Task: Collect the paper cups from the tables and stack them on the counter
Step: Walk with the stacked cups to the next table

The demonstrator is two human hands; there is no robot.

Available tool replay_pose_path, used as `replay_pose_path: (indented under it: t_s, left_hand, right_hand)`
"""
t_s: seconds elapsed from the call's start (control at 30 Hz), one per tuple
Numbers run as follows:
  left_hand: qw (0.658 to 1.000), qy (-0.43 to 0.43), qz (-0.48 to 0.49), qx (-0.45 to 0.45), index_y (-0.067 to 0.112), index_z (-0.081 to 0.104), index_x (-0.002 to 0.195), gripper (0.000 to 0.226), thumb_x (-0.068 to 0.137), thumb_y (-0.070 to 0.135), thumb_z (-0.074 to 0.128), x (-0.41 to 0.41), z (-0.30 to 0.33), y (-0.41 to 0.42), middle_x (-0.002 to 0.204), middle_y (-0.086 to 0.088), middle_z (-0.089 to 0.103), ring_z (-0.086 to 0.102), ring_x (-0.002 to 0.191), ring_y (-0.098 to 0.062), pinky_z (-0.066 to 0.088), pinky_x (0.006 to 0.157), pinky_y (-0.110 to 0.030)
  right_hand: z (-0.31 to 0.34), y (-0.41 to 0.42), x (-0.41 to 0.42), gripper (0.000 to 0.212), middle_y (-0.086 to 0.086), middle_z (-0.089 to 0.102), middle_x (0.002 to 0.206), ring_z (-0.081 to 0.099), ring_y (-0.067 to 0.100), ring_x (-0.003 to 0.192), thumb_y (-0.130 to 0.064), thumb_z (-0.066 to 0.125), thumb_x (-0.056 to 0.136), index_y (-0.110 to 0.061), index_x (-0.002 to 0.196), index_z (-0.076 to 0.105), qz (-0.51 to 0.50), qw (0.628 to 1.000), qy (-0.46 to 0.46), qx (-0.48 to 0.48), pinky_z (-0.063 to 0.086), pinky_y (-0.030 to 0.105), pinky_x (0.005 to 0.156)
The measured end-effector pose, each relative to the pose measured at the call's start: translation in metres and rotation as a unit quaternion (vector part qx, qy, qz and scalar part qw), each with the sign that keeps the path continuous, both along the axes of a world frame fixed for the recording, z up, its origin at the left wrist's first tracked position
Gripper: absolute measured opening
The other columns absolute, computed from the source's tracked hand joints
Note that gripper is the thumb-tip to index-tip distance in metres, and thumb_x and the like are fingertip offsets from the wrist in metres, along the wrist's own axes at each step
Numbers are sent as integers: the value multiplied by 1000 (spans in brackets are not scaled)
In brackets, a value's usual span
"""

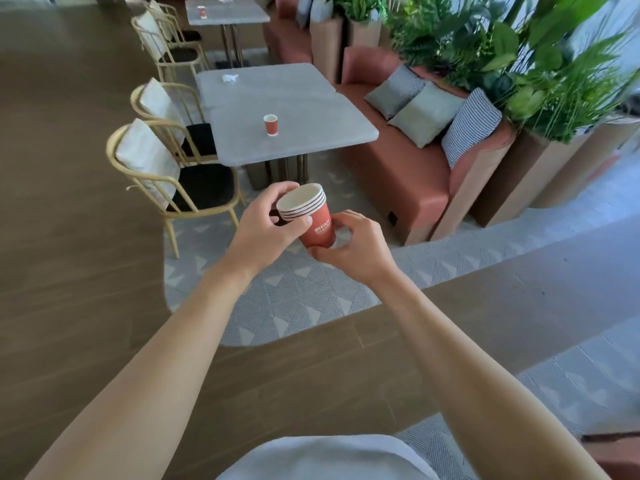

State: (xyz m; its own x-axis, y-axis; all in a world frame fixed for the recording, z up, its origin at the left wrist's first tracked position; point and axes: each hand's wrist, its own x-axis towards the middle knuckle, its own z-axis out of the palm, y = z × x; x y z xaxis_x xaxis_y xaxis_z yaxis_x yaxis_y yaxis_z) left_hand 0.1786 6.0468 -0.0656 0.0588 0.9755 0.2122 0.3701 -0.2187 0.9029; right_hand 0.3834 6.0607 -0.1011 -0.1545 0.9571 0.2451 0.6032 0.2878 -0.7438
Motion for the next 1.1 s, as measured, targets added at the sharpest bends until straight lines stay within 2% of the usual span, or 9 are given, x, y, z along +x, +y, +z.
replay_pose_path:
  t_s: [0.1, 0.17, 0.27, 0.47, 0.53, 0.67, 0.8, 0.97, 1.1]
  left_hand:
    - [1000, -17, 18, -2, 38, 59, 139, 56, 85, 43, 74, -36, -1, -5, 130, 15, 65, 62, 125, -10, 59, 102, -40]
    - [999, -24, 43, 3, 36, 58, 141, 59, 85, 43, 74, -59, -3, -11, 133, 14, 64, 61, 125, -8, 59, 102, -36]
    - [996, -43, 81, 6, 33, 59, 143, 60, 85, 42, 74, -93, -10, -21, 136, 12, 65, 60, 128, -8, 55, 107, -40]
    - [988, -77, 132, -10, 26, 59, 142, 58, 88, 41, 76, -146, -27, -32, 134, 4, 67, 65, 126, -17, 60, 102, -47]
    - [985, -92, 145, -9, 22, 61, 141, 57, 89, 39, 77, -157, -31, -31, 134, -1, 67, 66, 126, -23, 61, 101, -49]
    - [977, -93, 192, -4, 25, 64, 137, 52, 89, 39, 77, -172, -36, -17, 131, 3, 69, 68, 122, -17, 61, 98, -40]
    - [972, -78, 220, 1, 32, 67, 130, 41, 91, 39, 77, -174, -33, 16, 124, 10, 71, 69, 118, -13, 59, 94, -34]
    - [971, -61, 230, -2, 33, 68, 130, 38, 93, 38, 77, -152, -28, 93, 123, 12, 72, 69, 117, -11, 59, 93, -31]
    - [973, -67, 219, -14, 34, 67, 132, 42, 92, 39, 79, -117, -23, 169, 125, 11, 72, 68, 119, -9, 57, 92, -27]
  right_hand:
    - [5, 5, -37, 56, -17, 67, 97, 60, -3, 94, -50, 94, 61, -27, 109, 78, 24, 1000, -18, 2, 40, 6, 74]
    - [9, 9, -61, 56, -16, 68, 98, 62, 0, 95, -50, 94, 62, -26, 110, 78, 49, 998, -26, 1, 45, 10, 80]
    - [10, 14, -96, 54, -15, 67, 97, 64, 7, 96, -47, 95, 63, -24, 109, 78, 91, 995, -35, -1, 54, 26, 87]
    - [1, 29, -153, 52, -10, 67, 98, 62, 14, 98, -45, 94, 64, -22, 107, 77, 162, 985, -56, -9, 55, 38, 90]
    - [-4, 37, -168, 52, -12, 67, 97, 62, 13, 98, -46, 94, 64, -23, 107, 77, 182, 982, -54, -10, 54, 37, 89]
    - [-15, 67, -193, 50, -17, 62, 89, 58, 12, 92, -48, 93, 63, -23, 103, 76, 220, 974, -56, 4, 46, 29, 79]
    - [-21, 112, -203, 53, -16, 65, 95, 59, 11, 96, -51, 91, 62, -26, 106, 76, 243, 969, -43, 2, 50, 31, 85]
    - [-25, 188, -184, 50, -17, 66, 96, 60, 11, 97, -49, 90, 62, -29, 105, 75, 247, 969, -6, -1, 52, 33, 89]
    - [-23, 258, -147, 53, -28, 63, 94, 60, 4, 99, -48, 90, 63, -36, 111, 74, 235, 972, 14, 3, 52, 29, 89]
